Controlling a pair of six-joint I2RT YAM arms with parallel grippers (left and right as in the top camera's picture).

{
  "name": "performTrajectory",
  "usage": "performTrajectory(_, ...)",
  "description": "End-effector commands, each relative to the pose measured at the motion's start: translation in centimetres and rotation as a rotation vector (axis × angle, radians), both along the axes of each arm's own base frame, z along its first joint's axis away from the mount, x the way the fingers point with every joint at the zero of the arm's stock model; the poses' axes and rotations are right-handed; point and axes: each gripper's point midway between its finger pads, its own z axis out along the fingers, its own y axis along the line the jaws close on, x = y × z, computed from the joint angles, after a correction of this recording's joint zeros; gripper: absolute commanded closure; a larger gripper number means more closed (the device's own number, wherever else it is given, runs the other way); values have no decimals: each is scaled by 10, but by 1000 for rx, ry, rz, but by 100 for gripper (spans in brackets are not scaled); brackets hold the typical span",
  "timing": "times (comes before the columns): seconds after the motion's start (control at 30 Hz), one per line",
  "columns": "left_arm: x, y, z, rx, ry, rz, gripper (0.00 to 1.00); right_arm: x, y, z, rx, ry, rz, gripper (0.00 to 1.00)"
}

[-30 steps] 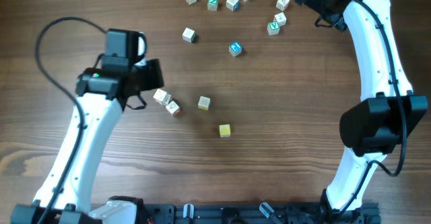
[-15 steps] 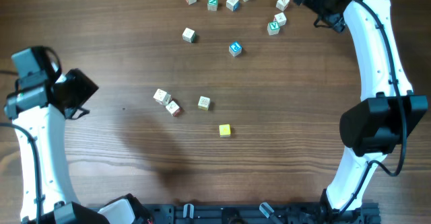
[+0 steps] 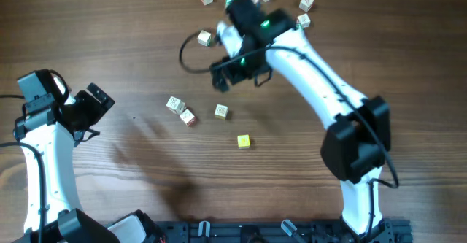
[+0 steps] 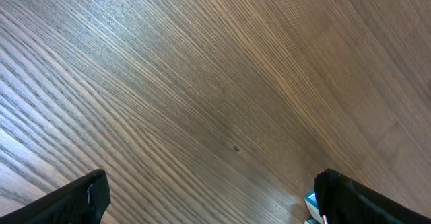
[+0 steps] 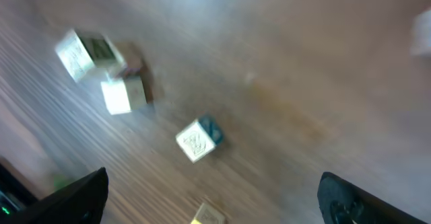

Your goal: Form a tower

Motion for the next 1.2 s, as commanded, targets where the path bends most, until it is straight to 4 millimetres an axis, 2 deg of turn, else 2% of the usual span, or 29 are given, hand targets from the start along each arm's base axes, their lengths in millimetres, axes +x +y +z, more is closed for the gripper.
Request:
performTrajectory(0.0,1,-4,2,0,-12,-28,0,-21,14,-30,-16,16,122,1)
performTrajectory(0.03,1,-4,2,0,-12,-28,0,-33,29,-48,3,-1,188,0)
performTrajectory(0.13,1,-4,2,0,-12,-28,0,-42,45,-65,26,-34,228,0)
performTrajectory(0.57,1,-4,2,0,-13,-28,0,-59,103,-58,118,-164,362,0)
performTrajectory(0.7,1,-4,2,0,-13,-28,0,-61,111,-64,140,-190,371,0)
performTrajectory(0.97,1,-3,2,1,-14,-28,0,-67,108,-88,151,-161,298,3)
performTrajectory(1.1,2,-3,2,2,-16,-27,0,-76,118,-87,201,-144,310,4)
performTrajectory(1.17,2,-3,3,3,-18,-27,0,-77,123,-86,211,-158,317,10)
